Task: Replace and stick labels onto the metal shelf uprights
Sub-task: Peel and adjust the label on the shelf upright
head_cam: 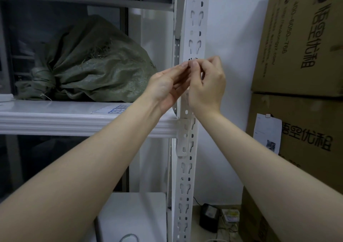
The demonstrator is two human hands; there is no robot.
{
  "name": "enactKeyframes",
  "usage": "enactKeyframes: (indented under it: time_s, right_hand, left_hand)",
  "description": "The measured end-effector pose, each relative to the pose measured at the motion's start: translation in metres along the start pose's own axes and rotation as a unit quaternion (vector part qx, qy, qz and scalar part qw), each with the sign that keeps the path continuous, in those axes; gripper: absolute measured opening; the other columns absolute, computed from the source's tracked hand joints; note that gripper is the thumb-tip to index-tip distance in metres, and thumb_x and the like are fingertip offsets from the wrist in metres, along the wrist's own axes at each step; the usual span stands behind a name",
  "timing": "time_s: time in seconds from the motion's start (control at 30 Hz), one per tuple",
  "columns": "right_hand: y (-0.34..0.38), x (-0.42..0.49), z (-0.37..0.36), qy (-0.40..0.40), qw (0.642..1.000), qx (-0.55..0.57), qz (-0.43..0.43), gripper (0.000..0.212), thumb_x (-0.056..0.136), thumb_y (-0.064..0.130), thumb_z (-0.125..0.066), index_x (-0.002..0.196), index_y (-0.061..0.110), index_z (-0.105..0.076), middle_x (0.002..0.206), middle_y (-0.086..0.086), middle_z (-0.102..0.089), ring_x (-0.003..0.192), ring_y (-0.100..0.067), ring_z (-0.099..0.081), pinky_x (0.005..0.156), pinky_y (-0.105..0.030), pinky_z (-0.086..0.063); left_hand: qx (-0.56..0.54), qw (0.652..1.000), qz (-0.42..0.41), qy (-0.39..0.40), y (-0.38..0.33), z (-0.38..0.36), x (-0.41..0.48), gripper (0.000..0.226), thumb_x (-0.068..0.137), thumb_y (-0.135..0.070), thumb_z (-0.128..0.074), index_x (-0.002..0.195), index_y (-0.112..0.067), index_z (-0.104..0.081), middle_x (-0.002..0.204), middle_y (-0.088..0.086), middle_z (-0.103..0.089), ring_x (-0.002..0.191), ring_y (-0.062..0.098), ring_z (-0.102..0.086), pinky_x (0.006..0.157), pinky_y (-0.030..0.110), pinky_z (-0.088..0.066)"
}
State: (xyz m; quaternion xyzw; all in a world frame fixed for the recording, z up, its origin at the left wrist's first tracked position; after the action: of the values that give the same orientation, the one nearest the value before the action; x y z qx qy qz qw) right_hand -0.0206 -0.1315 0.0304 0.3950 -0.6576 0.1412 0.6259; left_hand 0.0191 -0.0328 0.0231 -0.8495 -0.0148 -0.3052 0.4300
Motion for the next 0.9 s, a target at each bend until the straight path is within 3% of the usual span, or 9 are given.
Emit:
enactKeyframes:
  time_s: [0.1, 0.27, 0.4, 0.53, 0.63, 0.7, 0.83, 0.9]
  right_hand:
    - [-0.001, 0.003, 0.003, -0.014, 1.0, 0.006, -0.002, 0.023, 0.091, 0.02, -0.054, 0.075, 0.014, -0.069, 0.081, 0.005, -0.049, 0.074, -0.012, -0.052, 0.059, -0.021, -0.04]
    - [-0.009, 0.015, 0.01, -0.054, 0.998, -0.008, -0.013, 0.015, 0.087, 0.019, -0.058, 0.093, 0.017, -0.072, 0.089, -0.001, -0.055, 0.077, -0.013, -0.054, 0.066, -0.027, -0.048]
    - [-0.014, 0.025, 0.008, -0.009, 0.995, -0.098, 0.022, 0.012, 0.084, 0.022, -0.065, 0.094, 0.02, -0.071, 0.096, 0.0, -0.055, 0.086, -0.015, -0.054, 0.065, -0.023, -0.044]
    - [-0.011, 0.033, 0.005, 0.015, 0.987, -0.15, 0.06, 0.01, 0.083, 0.025, -0.067, 0.091, 0.021, -0.071, 0.097, -0.001, -0.055, 0.091, -0.015, -0.053, 0.061, -0.02, -0.038]
    - [-0.01, 0.036, 0.003, 0.01, 0.98, -0.178, 0.087, 0.006, 0.083, 0.021, -0.066, 0.083, 0.018, -0.071, 0.093, -0.001, -0.057, 0.085, -0.014, -0.054, 0.055, -0.019, -0.034]
    - [-0.011, 0.035, 0.001, 0.007, 0.978, -0.181, 0.1, 0.008, 0.082, 0.019, -0.064, 0.079, 0.017, -0.071, 0.09, -0.001, -0.058, 0.081, -0.015, -0.055, 0.054, -0.025, -0.04]
    - [-0.014, 0.031, -0.001, 0.003, 0.982, -0.159, 0.102, 0.01, 0.084, 0.021, -0.062, 0.08, 0.016, -0.07, 0.09, -0.002, -0.059, 0.077, -0.014, -0.055, 0.054, -0.028, -0.045]
    - [-0.015, 0.031, -0.001, 0.001, 0.983, -0.154, 0.101, 0.011, 0.084, 0.021, -0.061, 0.081, 0.016, -0.069, 0.092, -0.002, -0.058, 0.074, -0.013, -0.054, 0.054, -0.027, -0.045]
  left_hand:
    - [0.04, 0.999, -0.031, -0.011, -0.005, -0.003, 0.0, 0.012, 0.092, -0.004, -0.061, 0.096, 0.004, -0.069, 0.072, 0.007, -0.073, 0.064, 0.011, -0.07, 0.067, 0.02, -0.059]
    - [0.132, 0.979, -0.115, -0.102, -0.022, 0.003, 0.002, 0.01, 0.086, -0.005, -0.069, 0.093, 0.003, -0.07, 0.078, 0.01, -0.073, 0.067, 0.015, -0.07, 0.068, 0.023, -0.059]
    - [0.232, 0.946, -0.163, -0.155, -0.027, 0.007, 0.009, 0.011, 0.082, -0.016, -0.076, 0.091, -0.01, -0.074, 0.079, -0.004, -0.072, 0.066, -0.002, -0.066, 0.058, 0.012, -0.051]
    - [0.291, 0.935, -0.163, -0.124, -0.024, -0.001, 0.019, 0.016, 0.084, -0.023, -0.075, 0.096, -0.013, -0.073, 0.085, -0.009, -0.071, 0.076, -0.008, -0.064, 0.071, 0.014, -0.051]
    - [0.271, 0.952, -0.13, -0.061, -0.017, -0.01, 0.023, 0.021, 0.09, -0.021, -0.068, 0.104, -0.006, -0.07, 0.101, 0.009, -0.073, 0.096, 0.018, -0.069, 0.094, 0.043, -0.054]
    - [0.266, 0.958, -0.105, -0.037, -0.012, -0.01, 0.024, 0.018, 0.091, -0.022, -0.065, 0.103, -0.008, -0.069, 0.104, 0.013, -0.071, 0.096, 0.028, -0.067, 0.094, 0.051, -0.051]
    - [0.24, 0.965, -0.103, -0.009, -0.004, -0.007, 0.025, 0.006, 0.093, -0.019, -0.062, 0.093, -0.013, -0.064, 0.093, 0.007, -0.068, 0.088, 0.023, -0.061, 0.082, 0.041, -0.049]
    - [0.191, 0.975, -0.114, -0.003, 0.001, -0.008, 0.024, 0.007, 0.094, -0.012, -0.059, 0.088, -0.011, -0.062, 0.09, 0.008, -0.067, 0.09, 0.022, -0.061, 0.087, 0.039, -0.049]
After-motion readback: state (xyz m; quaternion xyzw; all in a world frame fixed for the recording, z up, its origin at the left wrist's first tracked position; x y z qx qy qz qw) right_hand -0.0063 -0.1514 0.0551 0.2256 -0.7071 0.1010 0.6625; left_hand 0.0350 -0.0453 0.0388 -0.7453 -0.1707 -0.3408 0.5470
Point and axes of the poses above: each hand's wrist, its own x-axis towards the middle knuckle, its own z-axis out of the back of the hand, y = z × x, the point moved 5 cm from there along x, towards the middle knuckle
